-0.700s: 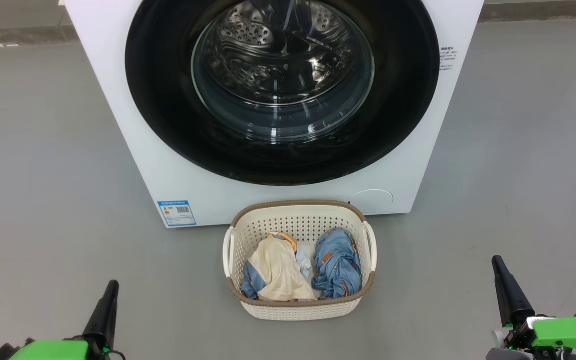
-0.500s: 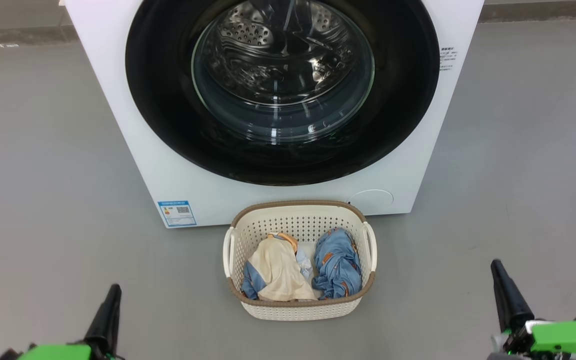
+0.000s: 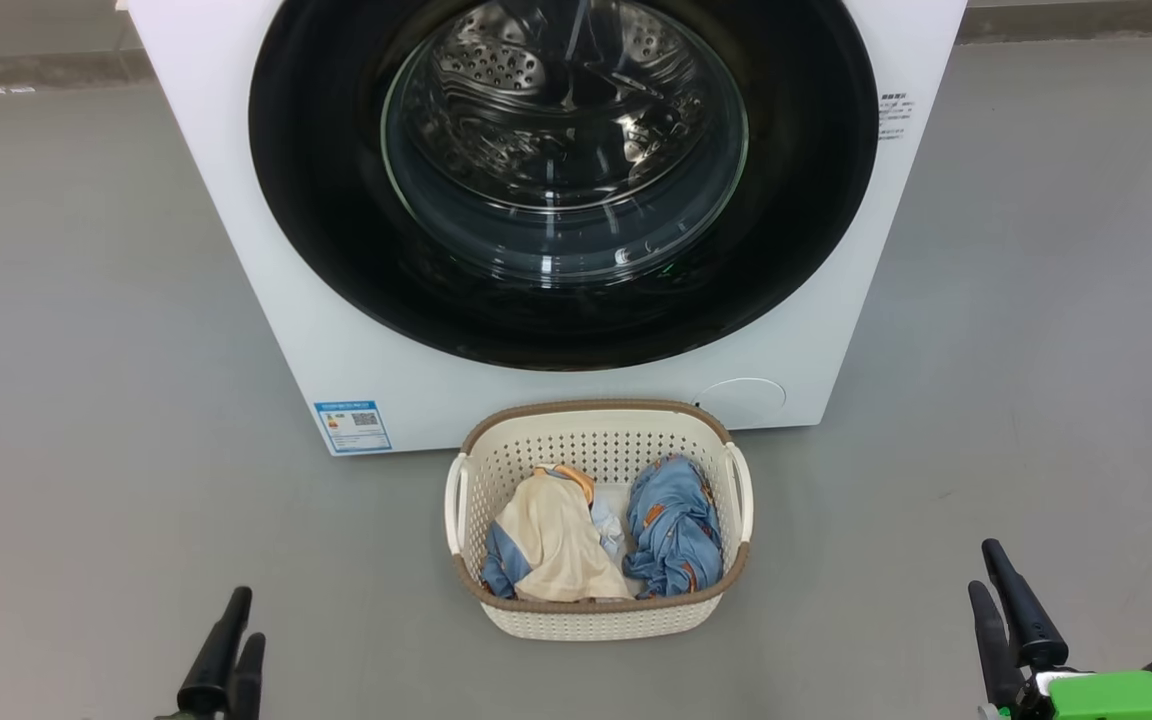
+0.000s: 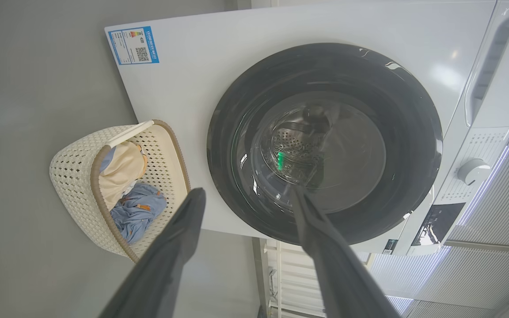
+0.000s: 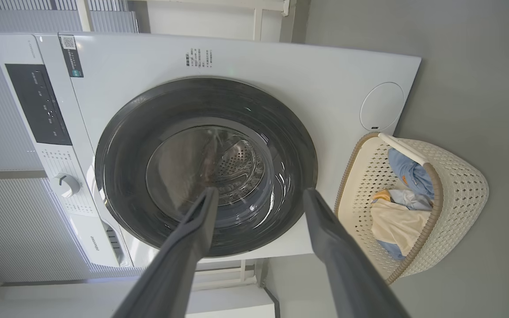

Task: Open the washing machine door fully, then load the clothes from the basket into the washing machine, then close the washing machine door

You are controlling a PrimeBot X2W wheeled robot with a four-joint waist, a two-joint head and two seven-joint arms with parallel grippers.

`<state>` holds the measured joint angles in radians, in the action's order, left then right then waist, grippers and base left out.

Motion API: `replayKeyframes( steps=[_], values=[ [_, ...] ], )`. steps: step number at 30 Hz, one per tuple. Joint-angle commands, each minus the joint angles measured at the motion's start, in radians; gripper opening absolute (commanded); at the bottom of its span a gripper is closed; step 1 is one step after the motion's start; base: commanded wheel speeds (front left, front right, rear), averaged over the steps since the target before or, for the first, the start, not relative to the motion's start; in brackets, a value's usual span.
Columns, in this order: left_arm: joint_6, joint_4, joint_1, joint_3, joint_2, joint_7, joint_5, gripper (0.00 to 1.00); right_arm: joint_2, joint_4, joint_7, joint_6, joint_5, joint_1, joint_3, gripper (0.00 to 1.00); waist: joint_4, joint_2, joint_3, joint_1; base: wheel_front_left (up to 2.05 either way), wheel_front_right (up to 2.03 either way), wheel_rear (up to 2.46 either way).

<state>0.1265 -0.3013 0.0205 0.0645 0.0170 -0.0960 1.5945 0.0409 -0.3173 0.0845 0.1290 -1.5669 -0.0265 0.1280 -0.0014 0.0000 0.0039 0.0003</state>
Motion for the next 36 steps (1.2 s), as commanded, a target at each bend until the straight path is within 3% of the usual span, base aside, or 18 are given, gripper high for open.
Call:
replayKeyframes(
  steps=[1,17,36],
  values=[
    [0.001,0.035,0.044,0.000,0.019,0.010,-0.011,1.00,0.018,0.030,-0.010,0.000,0.019,-0.048,-0.012,1.00,0.000,0.0000,0.001,-0.0002,0.00,0.00,0.00],
    [0.002,0.059,0.066,-0.044,0.058,0.071,-0.110,1.00,0.063,0.037,-0.064,0.000,0.164,-0.082,-0.074,1.00,-0.002,0.0000,0.004,-0.0002,0.00,0.00,0.00],
    [0.002,0.093,0.083,-0.066,0.088,0.124,-0.330,1.00,0.105,0.058,-0.117,0.001,0.396,-0.110,-0.125,1.00,-0.003,0.0000,0.011,-0.0002,0.00,0.00,0.00]
  ],
)
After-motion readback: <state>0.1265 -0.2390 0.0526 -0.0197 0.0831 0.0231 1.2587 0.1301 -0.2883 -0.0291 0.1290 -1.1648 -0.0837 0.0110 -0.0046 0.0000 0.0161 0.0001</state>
